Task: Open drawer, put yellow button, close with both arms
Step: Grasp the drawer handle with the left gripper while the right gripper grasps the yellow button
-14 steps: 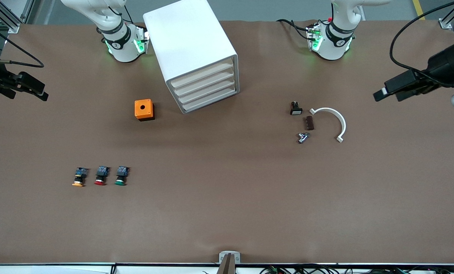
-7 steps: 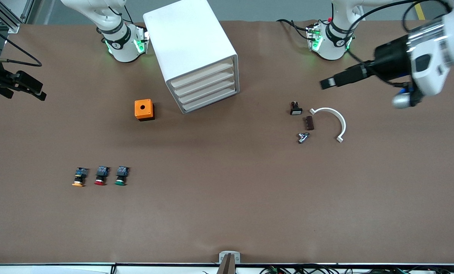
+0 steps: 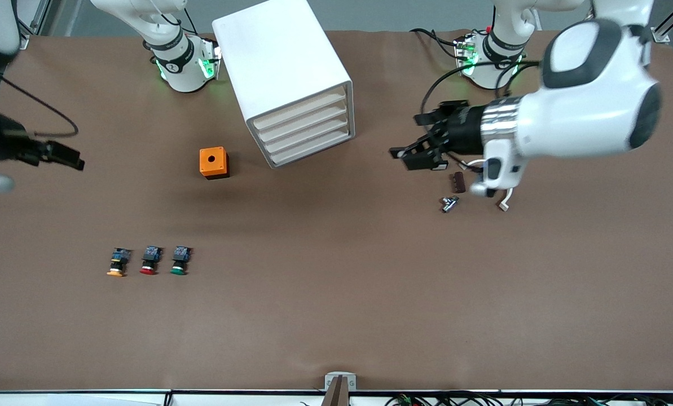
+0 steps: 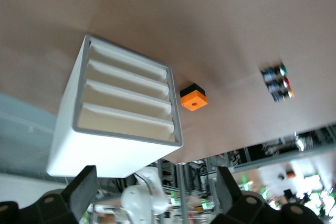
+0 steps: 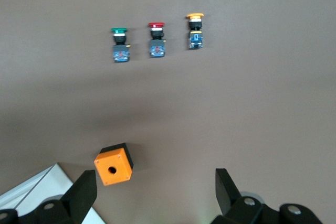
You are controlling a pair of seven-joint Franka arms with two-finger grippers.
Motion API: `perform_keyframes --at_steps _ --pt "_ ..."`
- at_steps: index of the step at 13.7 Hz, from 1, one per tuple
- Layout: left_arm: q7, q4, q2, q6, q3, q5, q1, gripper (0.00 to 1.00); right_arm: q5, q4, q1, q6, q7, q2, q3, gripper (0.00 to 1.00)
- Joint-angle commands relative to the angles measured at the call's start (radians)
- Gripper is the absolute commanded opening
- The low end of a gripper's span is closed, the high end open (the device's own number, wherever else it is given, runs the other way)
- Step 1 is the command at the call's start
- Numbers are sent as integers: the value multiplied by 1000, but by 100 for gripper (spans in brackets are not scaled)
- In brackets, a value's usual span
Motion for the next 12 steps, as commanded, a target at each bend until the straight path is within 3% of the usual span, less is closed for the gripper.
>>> perform_keyframes --at_steps 1,4,8,12 --pt "-206 65 113 -3 -1 -13 -49 100 -10 25 -46 53 -5 87 11 100" --pt "-391 73 202 -3 -1 -11 -101 100 -35 13 -45 145 -5 140 11 100" --pt "-600 73 314 -50 -10 -17 -173 100 -35 -140 -54 441 -7 189 11 100" --pt "-777 72 413 -150 -10 -122 -196 100 -37 -161 -92 620 -29 310 11 100"
